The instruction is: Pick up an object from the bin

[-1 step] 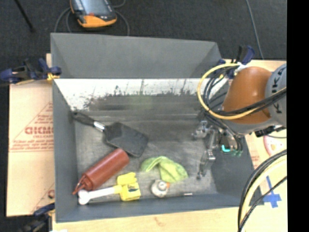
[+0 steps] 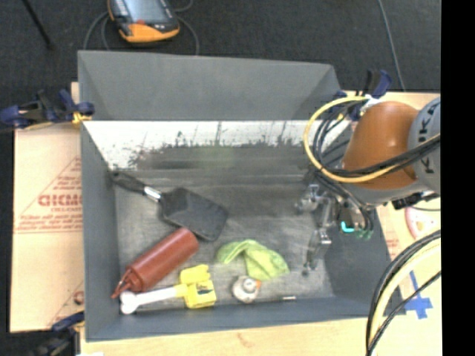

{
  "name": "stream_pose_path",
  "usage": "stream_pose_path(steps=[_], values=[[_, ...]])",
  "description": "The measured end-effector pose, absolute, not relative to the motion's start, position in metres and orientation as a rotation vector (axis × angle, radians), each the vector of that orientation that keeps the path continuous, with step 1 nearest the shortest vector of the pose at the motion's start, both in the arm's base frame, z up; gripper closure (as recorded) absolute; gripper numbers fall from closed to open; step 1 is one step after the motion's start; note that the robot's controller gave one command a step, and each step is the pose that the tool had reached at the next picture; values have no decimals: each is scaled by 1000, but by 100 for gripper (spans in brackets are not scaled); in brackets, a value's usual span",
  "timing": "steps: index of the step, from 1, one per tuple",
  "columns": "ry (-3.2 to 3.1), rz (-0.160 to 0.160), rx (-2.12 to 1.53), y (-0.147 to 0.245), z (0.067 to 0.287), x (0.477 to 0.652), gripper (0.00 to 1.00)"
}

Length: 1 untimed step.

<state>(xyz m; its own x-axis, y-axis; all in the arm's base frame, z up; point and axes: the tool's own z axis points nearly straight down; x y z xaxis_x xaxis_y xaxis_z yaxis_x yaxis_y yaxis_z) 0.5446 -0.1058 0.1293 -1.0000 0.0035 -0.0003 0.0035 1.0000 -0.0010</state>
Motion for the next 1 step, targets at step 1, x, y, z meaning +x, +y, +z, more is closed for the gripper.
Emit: stream_pose_path(steps=[1], values=[[3138, -1, -101, -106, 133, 543, 0]])
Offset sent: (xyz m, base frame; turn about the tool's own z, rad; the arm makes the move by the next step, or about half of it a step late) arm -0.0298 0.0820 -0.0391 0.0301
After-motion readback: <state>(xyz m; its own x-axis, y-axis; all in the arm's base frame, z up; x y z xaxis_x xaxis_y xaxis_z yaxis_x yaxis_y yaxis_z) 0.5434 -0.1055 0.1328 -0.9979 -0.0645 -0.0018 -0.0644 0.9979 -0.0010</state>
